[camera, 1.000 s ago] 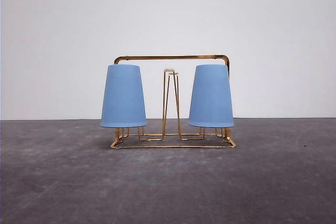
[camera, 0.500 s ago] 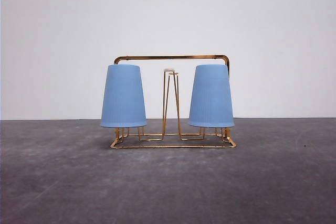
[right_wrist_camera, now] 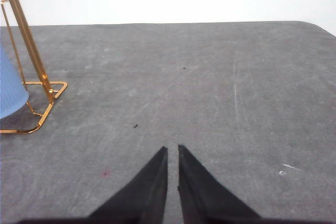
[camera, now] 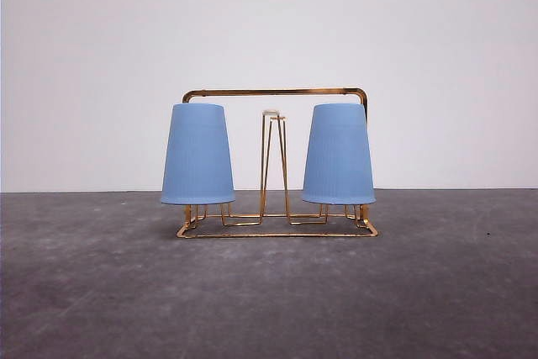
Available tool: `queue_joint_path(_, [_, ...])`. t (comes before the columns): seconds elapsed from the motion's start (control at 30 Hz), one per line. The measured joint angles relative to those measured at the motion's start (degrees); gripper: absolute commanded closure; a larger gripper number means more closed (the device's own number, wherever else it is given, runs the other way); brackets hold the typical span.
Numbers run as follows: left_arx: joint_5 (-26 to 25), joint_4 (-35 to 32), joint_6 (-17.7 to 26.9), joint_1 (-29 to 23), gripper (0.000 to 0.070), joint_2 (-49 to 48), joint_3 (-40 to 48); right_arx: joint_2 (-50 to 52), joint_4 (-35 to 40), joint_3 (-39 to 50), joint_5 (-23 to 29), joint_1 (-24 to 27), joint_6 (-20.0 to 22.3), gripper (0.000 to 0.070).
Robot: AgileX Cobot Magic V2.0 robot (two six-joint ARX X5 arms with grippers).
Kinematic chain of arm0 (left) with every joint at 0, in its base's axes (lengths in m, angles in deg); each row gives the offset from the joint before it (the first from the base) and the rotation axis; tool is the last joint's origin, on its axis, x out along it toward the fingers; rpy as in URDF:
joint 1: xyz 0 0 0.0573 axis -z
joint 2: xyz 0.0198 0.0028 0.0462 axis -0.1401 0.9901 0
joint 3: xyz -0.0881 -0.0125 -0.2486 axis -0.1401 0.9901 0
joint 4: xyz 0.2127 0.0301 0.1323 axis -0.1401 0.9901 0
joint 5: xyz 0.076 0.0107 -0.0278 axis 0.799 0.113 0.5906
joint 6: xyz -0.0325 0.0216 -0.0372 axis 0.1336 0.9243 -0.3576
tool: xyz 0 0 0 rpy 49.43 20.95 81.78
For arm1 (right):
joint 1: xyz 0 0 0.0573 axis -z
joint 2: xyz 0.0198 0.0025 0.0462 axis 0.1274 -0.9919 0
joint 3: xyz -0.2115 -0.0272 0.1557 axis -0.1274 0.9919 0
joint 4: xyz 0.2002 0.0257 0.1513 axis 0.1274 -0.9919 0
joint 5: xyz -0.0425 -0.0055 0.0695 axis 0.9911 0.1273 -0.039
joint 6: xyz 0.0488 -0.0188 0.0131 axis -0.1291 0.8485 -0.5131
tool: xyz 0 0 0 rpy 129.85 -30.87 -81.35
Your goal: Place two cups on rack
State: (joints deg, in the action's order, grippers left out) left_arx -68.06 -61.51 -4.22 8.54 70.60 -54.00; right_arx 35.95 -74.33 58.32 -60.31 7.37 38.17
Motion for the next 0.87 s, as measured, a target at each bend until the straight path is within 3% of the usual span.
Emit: queue_joint_path(0.87, [0.0, 0.0, 0.0, 0.0, 0.0700, 0.0, 0.0, 0.0, 0.0, 0.0, 0.0, 0.0, 0.0, 0.0667])
